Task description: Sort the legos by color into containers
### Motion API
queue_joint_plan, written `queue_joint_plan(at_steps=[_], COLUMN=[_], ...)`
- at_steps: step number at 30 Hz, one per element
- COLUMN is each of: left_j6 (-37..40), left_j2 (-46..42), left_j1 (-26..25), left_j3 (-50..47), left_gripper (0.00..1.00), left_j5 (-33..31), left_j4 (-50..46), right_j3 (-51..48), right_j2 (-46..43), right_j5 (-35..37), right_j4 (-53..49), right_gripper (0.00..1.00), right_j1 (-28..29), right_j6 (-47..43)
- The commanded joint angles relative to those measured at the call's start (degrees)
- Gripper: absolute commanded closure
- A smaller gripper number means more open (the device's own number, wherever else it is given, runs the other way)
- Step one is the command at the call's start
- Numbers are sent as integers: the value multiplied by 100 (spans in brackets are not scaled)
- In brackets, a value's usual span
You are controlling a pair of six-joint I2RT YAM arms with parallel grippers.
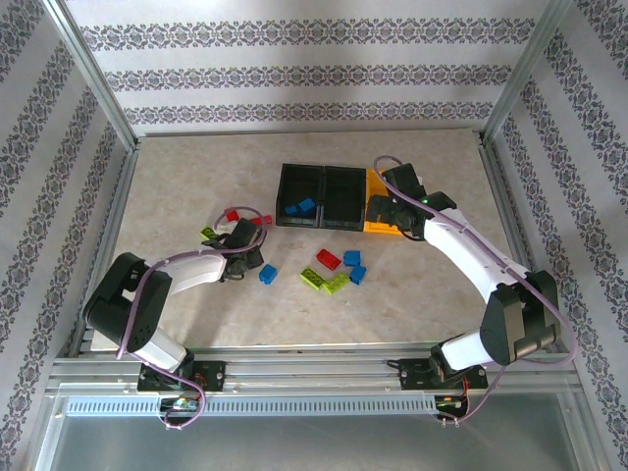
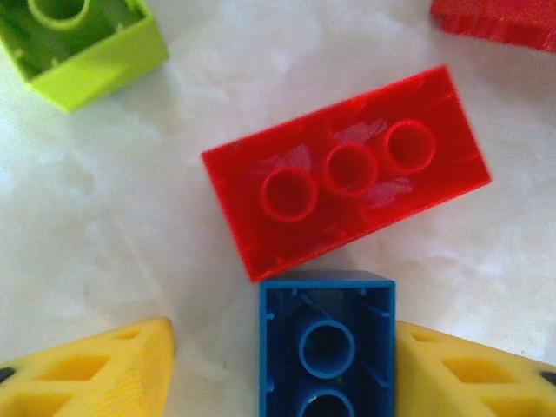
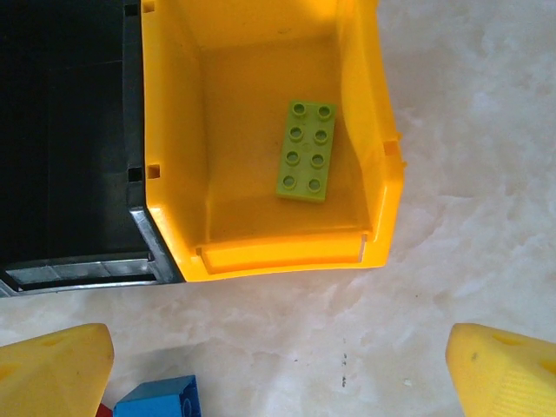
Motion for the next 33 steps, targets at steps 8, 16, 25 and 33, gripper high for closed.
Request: queue_joint_plan(at_steps=[8,16,25,33], left_j6=[98,209,430,923], left_j2=[224,376,-47,-504], left_j1=[-42,-16,-15,-30], left_j3=[9,143,288,736], left_gripper=[51,68,73,73], left_j5=[187,403,316,310], left_j4=[-123,-144,-406,-441], right_j3=[3,-71,-140,-380], right_j2=[-117,-238,-276,-476], right_j5=[109,170,179,248], right_j4=[-11,-55,-108,-186], right_gripper=[2,2,2,2], right_j1=[79,82,126,373], right_j6=[123,154,278,646])
